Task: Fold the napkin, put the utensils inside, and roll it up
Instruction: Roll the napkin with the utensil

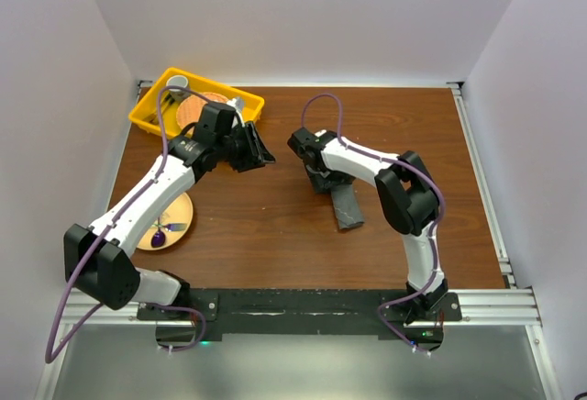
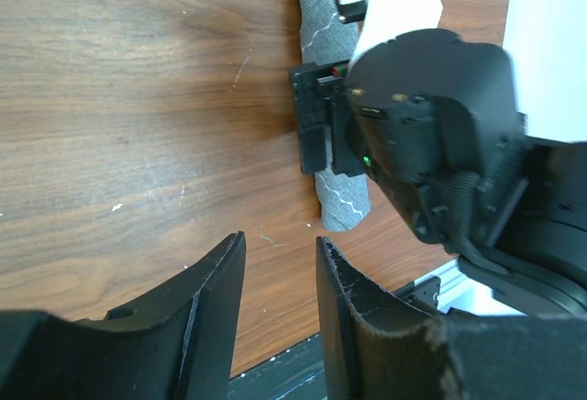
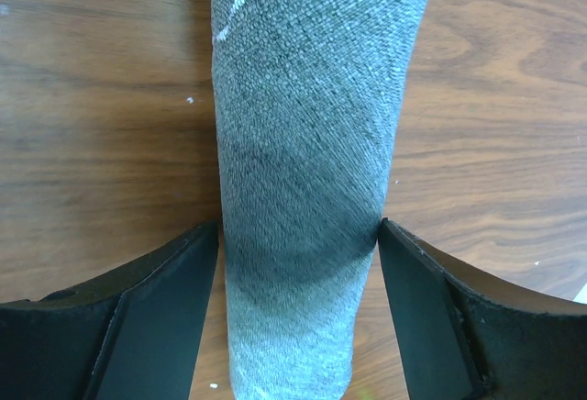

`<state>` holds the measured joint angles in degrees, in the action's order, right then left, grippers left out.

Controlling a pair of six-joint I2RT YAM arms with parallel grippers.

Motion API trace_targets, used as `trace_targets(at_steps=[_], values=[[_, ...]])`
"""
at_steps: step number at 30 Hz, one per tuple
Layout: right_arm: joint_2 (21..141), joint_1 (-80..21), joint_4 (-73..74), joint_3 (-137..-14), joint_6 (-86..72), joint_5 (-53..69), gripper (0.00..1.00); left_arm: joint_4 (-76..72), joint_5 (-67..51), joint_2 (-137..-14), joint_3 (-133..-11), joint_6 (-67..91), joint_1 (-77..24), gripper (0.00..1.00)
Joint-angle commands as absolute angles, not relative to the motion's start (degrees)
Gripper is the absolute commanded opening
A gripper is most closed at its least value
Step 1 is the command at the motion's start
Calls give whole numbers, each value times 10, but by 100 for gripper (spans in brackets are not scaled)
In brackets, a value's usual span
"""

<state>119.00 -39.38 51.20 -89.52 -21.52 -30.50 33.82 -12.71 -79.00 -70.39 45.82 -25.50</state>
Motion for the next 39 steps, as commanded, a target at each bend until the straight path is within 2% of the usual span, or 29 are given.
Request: trace_targets(at_steps=[1, 6, 9, 10, 15, 16, 19, 26, 33, 39], values=[[1197, -397, 505, -903, -235, -338, 73, 316, -148, -781, -719, 446, -251, 41], [1200, -396, 491, -887, -232, -350, 69, 316, -150, -792, -729, 446, -250, 41], [1190, -396, 462, -866, -213, -342, 52, 311, -153, -796, -727, 446, -250, 41], [1187, -394, 457, -862, -208, -332, 43, 309, -157, -798, -724, 446, -250, 41], [1185, -389, 443, -855, -194, -317, 37, 294, -170, -799, -719, 446, -248, 41], [1184, -388, 443, -856, -192, -306, 28, 293, -171, -801, -719, 447, -247, 41], [1168, -383, 437, -860, -181, -253, 15, 288, -174, -805, -719, 447, -245, 42], [1135, -366, 398, -882, -169, 14, 12, 275, -188, -817, -716, 452, -240, 42], [1113, -302, 259, -796, -236, 290, 10, 184, -277, -856, -687, 465, -240, 42], [1118, -247, 143, -721, -276, 421, 11, 107, -318, -909, -698, 482, -240, 42]])
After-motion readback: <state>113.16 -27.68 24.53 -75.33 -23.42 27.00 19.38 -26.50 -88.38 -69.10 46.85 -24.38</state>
